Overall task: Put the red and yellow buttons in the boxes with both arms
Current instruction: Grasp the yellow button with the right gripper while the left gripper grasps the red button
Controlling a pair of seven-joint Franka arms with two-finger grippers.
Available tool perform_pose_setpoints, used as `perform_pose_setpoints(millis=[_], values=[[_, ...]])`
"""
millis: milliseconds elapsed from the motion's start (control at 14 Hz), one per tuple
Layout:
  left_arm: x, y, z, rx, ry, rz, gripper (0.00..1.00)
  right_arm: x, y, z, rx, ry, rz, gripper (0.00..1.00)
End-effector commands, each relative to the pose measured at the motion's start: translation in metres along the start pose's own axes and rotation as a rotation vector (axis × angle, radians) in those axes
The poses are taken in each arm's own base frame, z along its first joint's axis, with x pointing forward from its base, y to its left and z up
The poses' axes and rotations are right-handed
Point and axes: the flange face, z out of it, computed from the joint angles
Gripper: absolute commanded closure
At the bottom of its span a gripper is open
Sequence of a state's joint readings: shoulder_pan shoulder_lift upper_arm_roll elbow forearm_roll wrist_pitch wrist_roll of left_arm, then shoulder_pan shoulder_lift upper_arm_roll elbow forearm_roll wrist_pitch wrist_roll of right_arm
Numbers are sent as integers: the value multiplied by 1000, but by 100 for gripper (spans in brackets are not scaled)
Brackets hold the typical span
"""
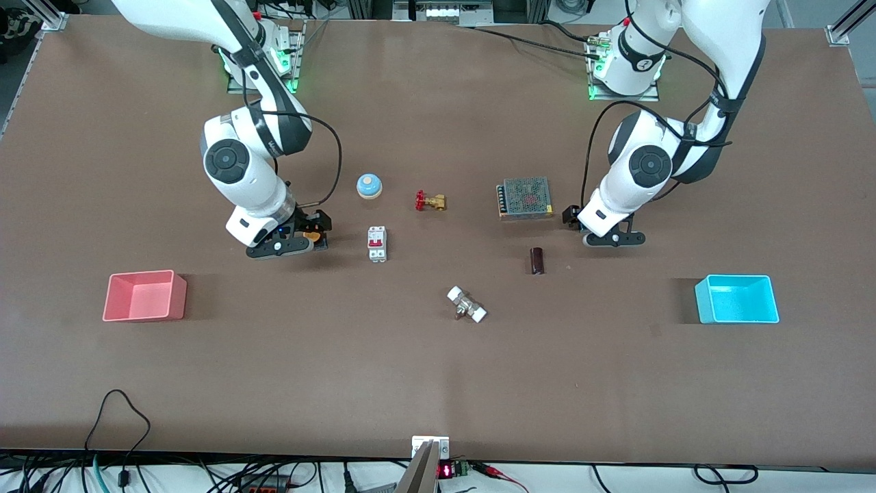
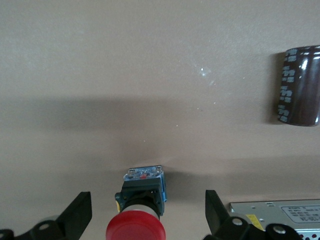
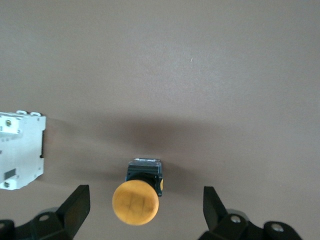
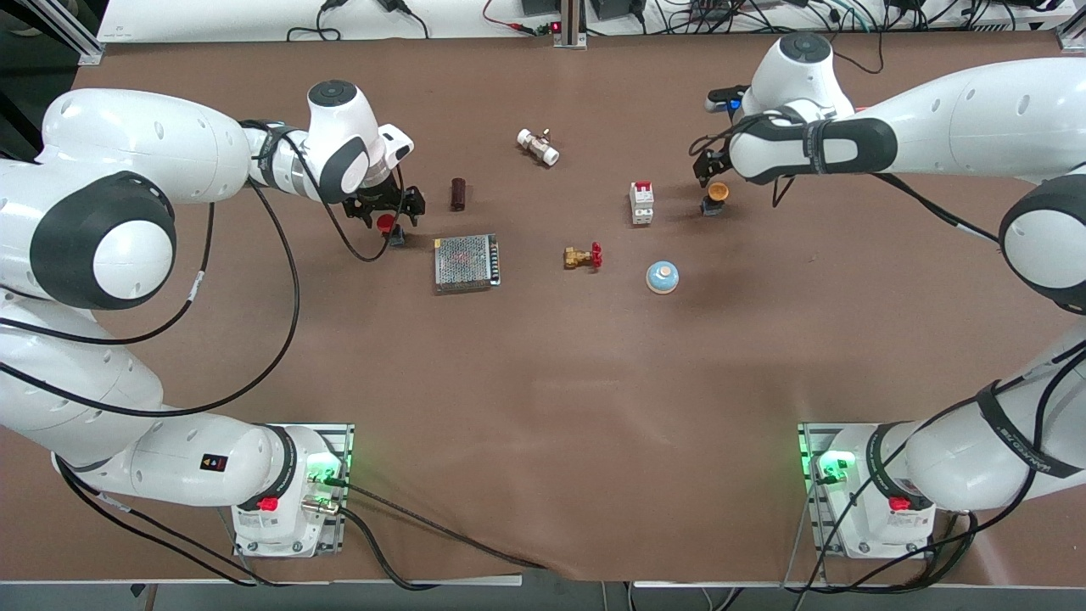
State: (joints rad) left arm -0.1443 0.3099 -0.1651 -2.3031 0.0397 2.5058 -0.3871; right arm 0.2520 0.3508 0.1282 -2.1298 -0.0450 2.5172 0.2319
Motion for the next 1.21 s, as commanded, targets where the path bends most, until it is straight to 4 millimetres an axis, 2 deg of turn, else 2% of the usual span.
perform_pose_setpoints(millis=[0, 71, 214, 286, 357, 429, 500, 571, 643, 714, 786, 1000, 1143], values=[[-3, -3, 12, 4, -16, -11, 0, -1, -2, 5, 4, 22, -5, 0], [-4, -3, 16, 5, -23, -13, 0, -1, -4, 9, 7, 26, -8, 0], [-4, -3, 16, 5, -23, -11, 27, -2, -4, 15, 8, 22, -6, 0], [-3, -3, 15, 5, -21, -11, 47, -1, -4, 18, 10, 24, -6, 0], [-3, -4, 14, 5, -20, -13, 57, -2, -6, 22, 11, 20, -8, 2], [-2, -4, 14, 4, -18, -11, 61, -3, -7, 26, 13, 24, -19, 7], [-1, -5, 11, 4, -15, -12, 71, -3, -7, 29, 13, 21, -23, 9], [1, -6, 2, 3, -6, -14, 72, -4, -7, 31, 11, 19, -26, 9], [3, -9, -8, 2, 5, -17, 74, -4, -8, 31, 11, 17, -28, 15], [5, -11, -22, 6, 9, -23, 74, -4, -9, 31, 12, 17, -34, 24], [15, -21, -42, 11, 10, -44, 74, -6, -14, 32, 16, 14, -42, 31], [69, -64, -126, 27, -49, -72, 74, -5, -12, 33, 12, 13, -49, 50], [95, -101, -155, 86, -61, -56, 74, -6, -11, 36, 6, 11, -58, 60]])
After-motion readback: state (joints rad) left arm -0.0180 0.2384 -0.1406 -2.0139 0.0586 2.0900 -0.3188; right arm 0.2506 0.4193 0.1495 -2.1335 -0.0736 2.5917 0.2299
